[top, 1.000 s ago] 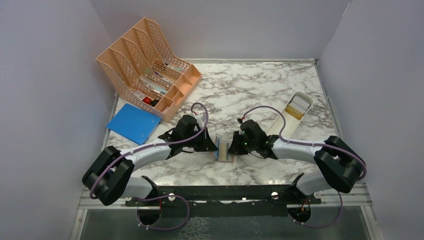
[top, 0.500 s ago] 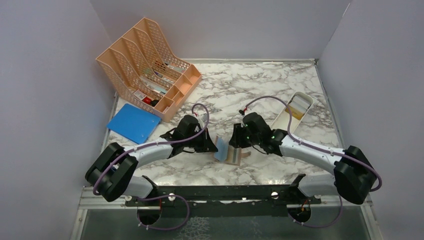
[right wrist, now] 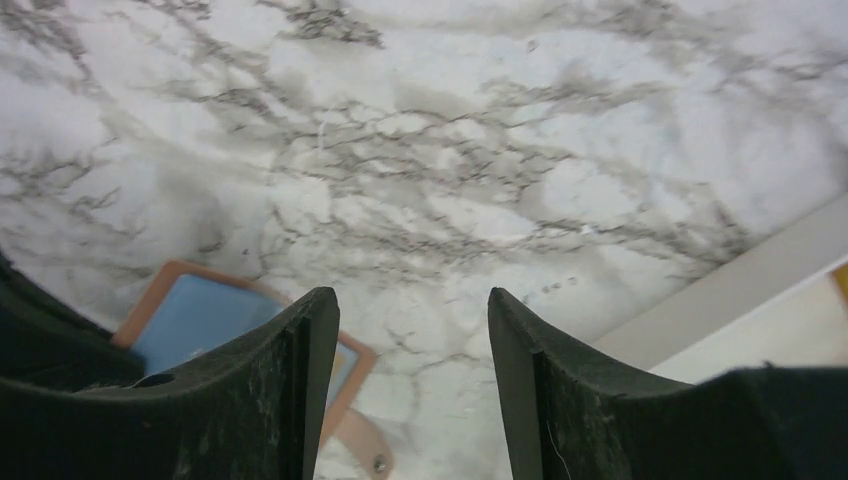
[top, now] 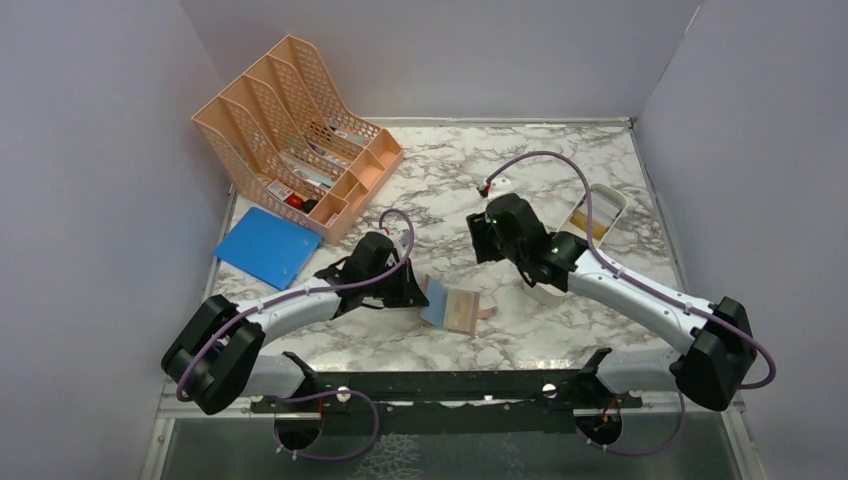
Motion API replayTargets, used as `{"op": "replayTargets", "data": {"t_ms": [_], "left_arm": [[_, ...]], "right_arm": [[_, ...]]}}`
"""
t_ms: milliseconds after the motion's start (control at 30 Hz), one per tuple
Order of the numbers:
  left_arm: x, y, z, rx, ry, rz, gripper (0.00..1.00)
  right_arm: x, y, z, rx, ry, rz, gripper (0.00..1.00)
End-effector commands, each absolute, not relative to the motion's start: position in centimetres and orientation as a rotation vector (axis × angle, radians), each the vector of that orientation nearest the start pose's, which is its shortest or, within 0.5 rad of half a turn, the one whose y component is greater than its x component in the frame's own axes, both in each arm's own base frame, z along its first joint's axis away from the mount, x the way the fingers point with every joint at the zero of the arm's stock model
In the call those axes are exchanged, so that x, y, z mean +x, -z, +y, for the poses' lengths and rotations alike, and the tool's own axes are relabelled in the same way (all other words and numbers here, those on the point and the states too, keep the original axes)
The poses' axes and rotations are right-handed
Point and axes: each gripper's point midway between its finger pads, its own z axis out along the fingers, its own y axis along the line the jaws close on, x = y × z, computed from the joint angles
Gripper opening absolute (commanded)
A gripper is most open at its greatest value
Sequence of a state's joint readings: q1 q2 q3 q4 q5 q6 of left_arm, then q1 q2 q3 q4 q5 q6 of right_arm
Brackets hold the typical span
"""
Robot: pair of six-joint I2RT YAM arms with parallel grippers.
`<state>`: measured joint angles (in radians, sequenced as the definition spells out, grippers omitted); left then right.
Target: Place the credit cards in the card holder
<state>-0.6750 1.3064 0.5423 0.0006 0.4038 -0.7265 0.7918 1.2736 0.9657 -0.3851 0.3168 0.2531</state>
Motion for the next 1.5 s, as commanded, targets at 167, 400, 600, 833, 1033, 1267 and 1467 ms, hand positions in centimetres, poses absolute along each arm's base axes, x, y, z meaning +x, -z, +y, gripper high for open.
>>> {"op": "replayTargets", "data": {"t_ms": [167,400,600,833,1033,1267,1467], "left_arm": [[18.9,-6.3,-25.5,0.175,1.033,2.55,0.15],[18.9,-6.5,-25.2,0.167,1.032,2.547,0.27],[18.5,-6.3,-25.0,0.16,1.038,2.551,0.28],[18.0,-5.9,-25.0,0.153,1.066,2.547,0.28],[17.9,-5.5,-25.1,0.153,1.075,2.555,0.28],[18.0,-5.4,-25.2,0.145,1.086,2.553,0.28],[18.0,-5.7,-25.4,0.142,1.102,2.545,0.28]], "right_arm": [[34.2,-20.7,12.3,-0.401,0.285,2.066,0.62],[37.9,-20.9,2.9,-0.298,0.487,2.091,0.6],[39.1,-16.7,0.1,-0.553,0.577,2.155,0.59],[40.4,-12.1,-2.8,-0.567,0.467,2.304,0.58],[40.9,-10.2,-4.5,-0.576,0.535,2.337,0.59],[41.6,-9.6,-6.0,-0.58,0.604,2.339,0.58],[42.0,-8.8,-6.1,-0.569,0.588,2.354,0.58]]}}
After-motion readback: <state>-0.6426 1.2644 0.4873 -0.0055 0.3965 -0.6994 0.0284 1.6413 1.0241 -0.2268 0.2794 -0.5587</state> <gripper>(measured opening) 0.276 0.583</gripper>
